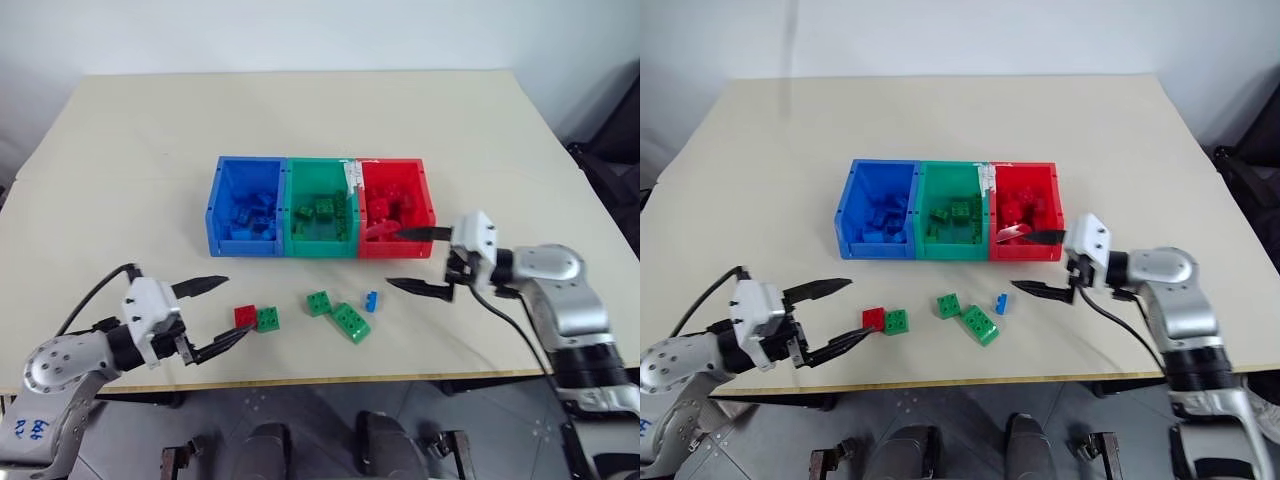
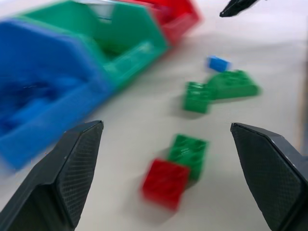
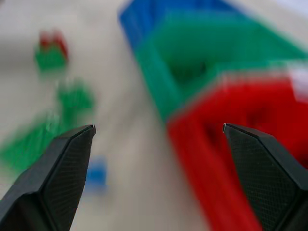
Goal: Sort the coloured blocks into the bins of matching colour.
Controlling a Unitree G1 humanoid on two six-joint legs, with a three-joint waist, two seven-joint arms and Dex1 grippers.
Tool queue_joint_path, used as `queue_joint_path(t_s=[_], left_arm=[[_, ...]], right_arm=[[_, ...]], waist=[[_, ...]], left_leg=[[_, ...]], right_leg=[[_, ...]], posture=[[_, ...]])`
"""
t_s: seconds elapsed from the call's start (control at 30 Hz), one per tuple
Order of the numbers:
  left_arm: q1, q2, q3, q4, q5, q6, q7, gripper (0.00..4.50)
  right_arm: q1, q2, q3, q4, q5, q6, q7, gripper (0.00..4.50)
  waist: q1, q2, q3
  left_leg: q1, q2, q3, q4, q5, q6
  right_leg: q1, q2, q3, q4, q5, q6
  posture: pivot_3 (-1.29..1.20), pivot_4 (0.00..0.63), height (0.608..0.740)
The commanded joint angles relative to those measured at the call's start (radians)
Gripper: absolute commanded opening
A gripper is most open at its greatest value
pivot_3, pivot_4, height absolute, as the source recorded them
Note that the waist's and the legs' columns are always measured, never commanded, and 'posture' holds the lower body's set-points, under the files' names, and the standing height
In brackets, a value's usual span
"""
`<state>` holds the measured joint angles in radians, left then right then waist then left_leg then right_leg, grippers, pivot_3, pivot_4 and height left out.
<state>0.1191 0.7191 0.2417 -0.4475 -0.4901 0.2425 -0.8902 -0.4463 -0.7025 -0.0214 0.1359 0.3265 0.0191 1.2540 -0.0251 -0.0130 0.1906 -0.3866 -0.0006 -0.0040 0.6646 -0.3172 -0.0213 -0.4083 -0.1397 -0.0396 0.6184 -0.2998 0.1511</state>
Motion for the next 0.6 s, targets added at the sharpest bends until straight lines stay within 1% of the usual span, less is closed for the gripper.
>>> queue_joint_path(t_s=[0.03,0.13,0.2,0.33,0.4,0.5,0.57,0.6], left_arm=[[-0.067,0.015,-0.099,0.031,0.043,-0.040,-0.067,4.50],[-0.134,0.002,-0.153,0.073,0.056,-0.082,-0.114,4.50],[-0.160,0.000,-0.168,0.094,0.055,-0.094,-0.133,4.50],[-0.175,-0.001,-0.167,0.113,0.050,-0.101,-0.141,4.50],[-0.161,0.001,-0.155,0.109,0.047,-0.104,-0.140,4.50],[-0.118,0.006,-0.126,0.088,0.044,-0.108,-0.132,4.50],[-0.084,0.008,-0.104,0.063,0.042,-0.105,-0.119,4.50],[-0.069,0.009,-0.094,0.052,0.041,-0.104,-0.115,4.50]], right_arm=[[0.058,-0.069,-0.061,0.056,-0.016,-0.110,0.043,4.43],[0.088,-0.104,-0.051,0.096,-0.020,-0.112,0.072,4.43],[0.089,-0.092,-0.025,0.079,-0.020,-0.098,0.077,4.43],[0.072,-0.035,0.059,-0.008,-0.029,-0.006,0.056,4.43],[0.057,0.006,0.107,-0.020,-0.051,-0.009,0.048,4.43],[-0.005,0.081,0.168,0.051,-0.119,-0.010,-0.018,4.43],[-0.045,0.112,0.196,0.113,-0.162,-0.029,-0.042,4.43],[-0.060,0.122,0.204,0.139,-0.179,-0.044,-0.052,4.26]], waist=[[-0.003,0.000,0.000],[-0.003,0.000,0.000],[-0.004,0.000,0.000],[-0.003,0.000,0.000],[-0.001,0.000,0.000],[0.000,0.000,0.000],[-0.001,0.000,0.000],[0.001,0.000,0.000]], left_leg=[[0.001,0.001,0.001,0.000,0.000,0.000],[0.001,0.001,0.002,0.000,0.000,0.000],[0.001,0.001,0.002,0.001,0.000,0.000],[0.001,0.002,0.002,0.001,0.000,0.000],[0.001,0.002,0.002,0.002,0.000,0.000],[0.001,0.002,0.001,0.002,0.000,-0.001],[0.001,0.001,0.001,0.002,0.000,-0.001],[0.001,0.001,0.001,0.002,0.000,-0.001]], right_leg=[[0.000,0.000,0.000,0.000,0.000,0.000],[0.000,0.000,0.000,0.000,0.000,0.000],[0.000,0.000,0.000,0.000,0.000,0.000],[0.000,0.001,0.000,0.000,0.000,0.000],[0.000,0.000,0.000,0.000,0.000,0.000],[0.000,0.000,0.000,0.000,0.000,0.000],[0.000,0.000,0.000,0.000,0.000,0.001],[0.000,0.000,0.000,0.000,0.000,0.001]], posture=[[0.00,0.150,0.740],[0.00,0.150,0.740],[0.00,0.150,0.740],[0.00,0.150,0.740],[0.00,0.150,0.740],[0.00,0.150,0.740],[0.00,0.150,0.740],[0.00,0.150,0.740]])
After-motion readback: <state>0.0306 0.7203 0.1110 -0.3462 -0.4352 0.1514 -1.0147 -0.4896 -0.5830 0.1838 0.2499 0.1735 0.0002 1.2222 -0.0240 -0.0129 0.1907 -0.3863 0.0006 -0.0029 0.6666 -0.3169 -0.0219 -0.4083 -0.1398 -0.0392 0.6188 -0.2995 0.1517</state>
